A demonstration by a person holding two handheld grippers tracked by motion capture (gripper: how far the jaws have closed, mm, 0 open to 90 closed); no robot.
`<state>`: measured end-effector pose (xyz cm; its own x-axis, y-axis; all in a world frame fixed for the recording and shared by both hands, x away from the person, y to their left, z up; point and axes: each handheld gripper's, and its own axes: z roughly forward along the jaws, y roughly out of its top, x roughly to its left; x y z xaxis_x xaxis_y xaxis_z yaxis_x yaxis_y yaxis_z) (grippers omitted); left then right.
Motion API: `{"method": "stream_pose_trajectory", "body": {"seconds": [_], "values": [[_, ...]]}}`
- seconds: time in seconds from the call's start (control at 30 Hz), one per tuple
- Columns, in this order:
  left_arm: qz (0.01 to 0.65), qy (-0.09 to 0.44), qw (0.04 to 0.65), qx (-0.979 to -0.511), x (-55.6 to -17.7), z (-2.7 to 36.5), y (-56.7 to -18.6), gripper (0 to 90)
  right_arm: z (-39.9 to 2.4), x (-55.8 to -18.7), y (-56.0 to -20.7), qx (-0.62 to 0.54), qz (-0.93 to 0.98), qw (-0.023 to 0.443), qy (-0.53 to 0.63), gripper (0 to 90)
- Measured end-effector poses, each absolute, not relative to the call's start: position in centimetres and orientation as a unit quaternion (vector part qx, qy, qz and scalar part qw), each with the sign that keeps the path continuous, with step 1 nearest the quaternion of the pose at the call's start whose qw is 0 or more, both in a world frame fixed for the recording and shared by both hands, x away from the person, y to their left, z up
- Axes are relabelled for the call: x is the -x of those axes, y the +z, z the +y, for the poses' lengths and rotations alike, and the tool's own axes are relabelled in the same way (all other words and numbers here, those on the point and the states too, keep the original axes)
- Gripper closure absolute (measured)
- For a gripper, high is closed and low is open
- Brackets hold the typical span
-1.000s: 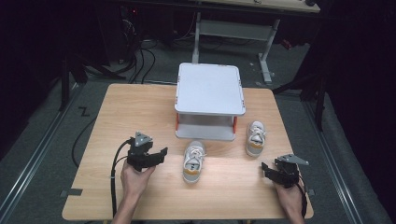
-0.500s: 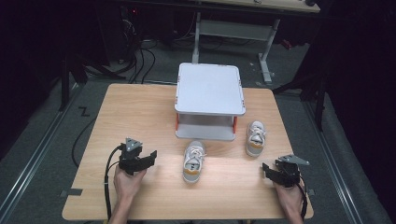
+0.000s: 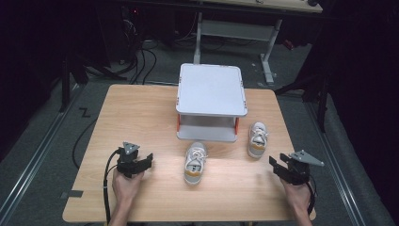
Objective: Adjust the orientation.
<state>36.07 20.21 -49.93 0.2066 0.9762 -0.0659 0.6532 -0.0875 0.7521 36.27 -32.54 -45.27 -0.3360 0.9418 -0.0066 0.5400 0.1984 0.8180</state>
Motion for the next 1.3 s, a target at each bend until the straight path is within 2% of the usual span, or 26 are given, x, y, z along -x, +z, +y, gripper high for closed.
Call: {"method": "stream_pose_trajectory", "body": {"seconds": [0.27, 0.67, 0.93, 1.17, 1.3], "values": [[0.573, 0.251, 0.327, -0.709, -36.1, 20.0, -50.6, 36.0, -31.0, -39.6, -43.4, -0.498, 0.748, 0.28, 0.338, 55.9], [0.571, 0.252, 0.324, -0.711, -36.1, 19.8, -50.6, 34.6, -29.4, -44.6, -43.9, -0.516, 0.756, 0.268, 0.3, 61.6], [0.572, 0.249, 0.328, -0.709, -36.1, 20.0, -50.6, 34.5, -29.0, -46.1, -44.6, -0.525, 0.763, 0.25, 0.283, 67.8], [0.576, 0.244, 0.336, -0.704, -36.1, 20.2, -50.6, 34.6, -28.5, -45.8, -44.3, -0.51, 0.771, 0.28, 0.259, 77.6], [0.577, 0.241, 0.339, -0.703, -36.1, 20.2, -50.6, 34.4, -28.3, -45.7, -44.2, -0.502, 0.776, 0.29, 0.248, 79.6]]}}
